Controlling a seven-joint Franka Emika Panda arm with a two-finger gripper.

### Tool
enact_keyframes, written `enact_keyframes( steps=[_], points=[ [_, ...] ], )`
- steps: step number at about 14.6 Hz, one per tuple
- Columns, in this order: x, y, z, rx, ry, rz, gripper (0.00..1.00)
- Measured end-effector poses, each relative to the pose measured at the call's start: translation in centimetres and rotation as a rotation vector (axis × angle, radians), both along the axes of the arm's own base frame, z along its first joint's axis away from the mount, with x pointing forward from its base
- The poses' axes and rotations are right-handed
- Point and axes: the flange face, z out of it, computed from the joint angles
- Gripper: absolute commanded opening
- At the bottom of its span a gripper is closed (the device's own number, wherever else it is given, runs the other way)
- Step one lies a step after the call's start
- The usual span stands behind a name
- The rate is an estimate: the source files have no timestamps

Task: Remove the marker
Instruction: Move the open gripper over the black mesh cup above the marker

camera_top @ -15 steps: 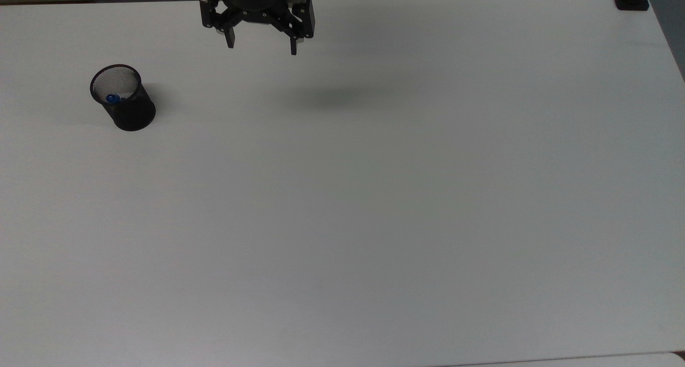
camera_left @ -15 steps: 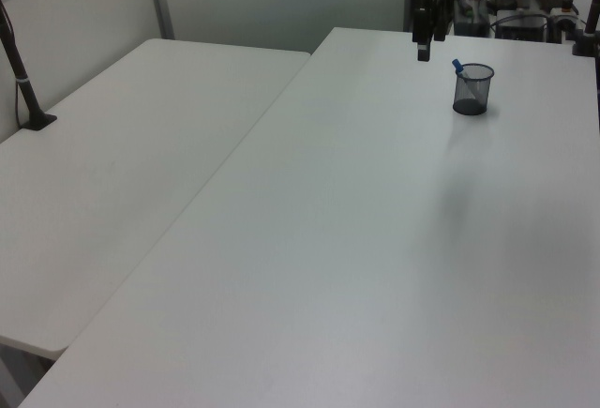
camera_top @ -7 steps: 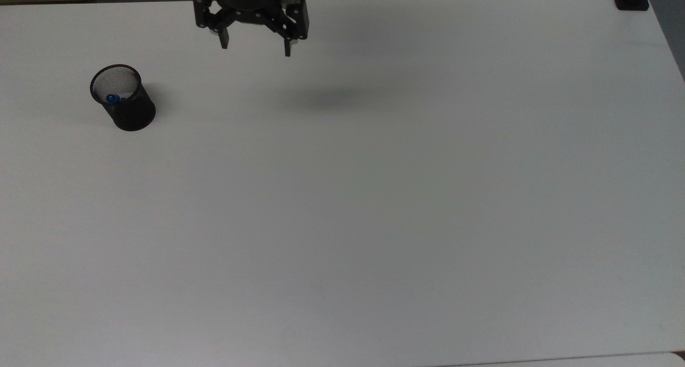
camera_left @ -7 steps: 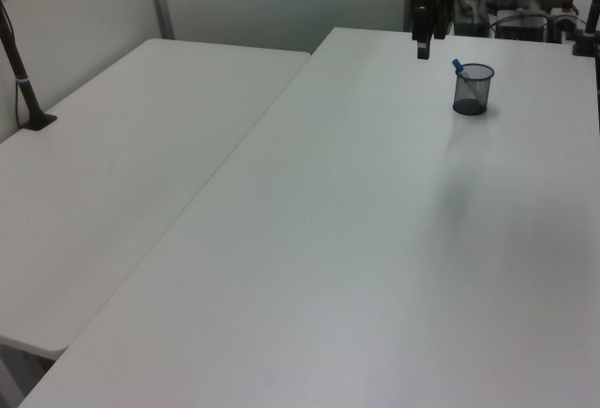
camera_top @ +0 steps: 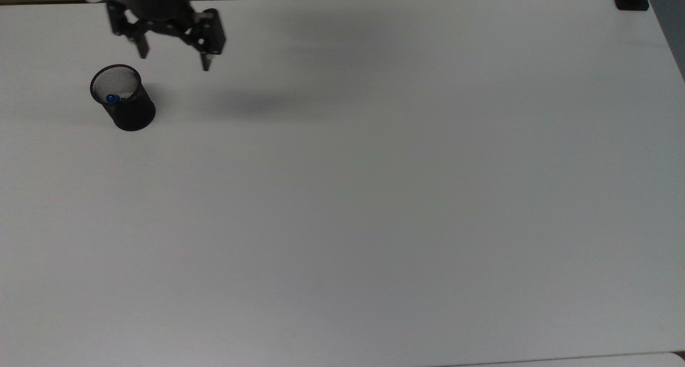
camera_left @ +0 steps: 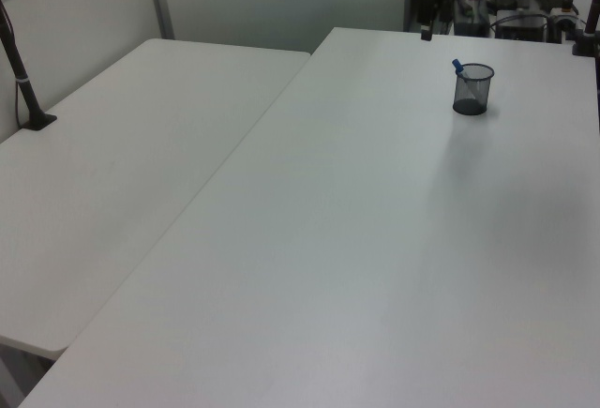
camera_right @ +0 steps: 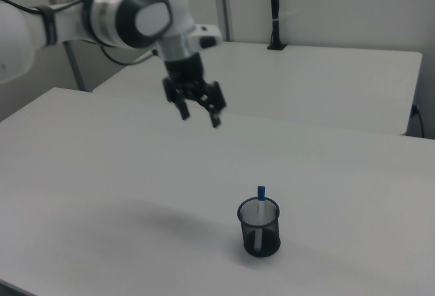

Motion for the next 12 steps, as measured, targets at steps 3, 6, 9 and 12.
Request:
enact_keyframes(
  steps=[3,6,9,12],
  points=[
    [-0.1,-5.2,-2.5,-0.014,0.016,0.022,1.0],
    [-0.8,-10.3,-5.6,-0.051,0.018,0.055,0.84],
    [-1.2,-13.2,-9.1,-0.06,0.067,0.107,0.63],
    [-0.5,-13.7,-12.0,-0.058,0.089,0.125,0.48]
  ],
)
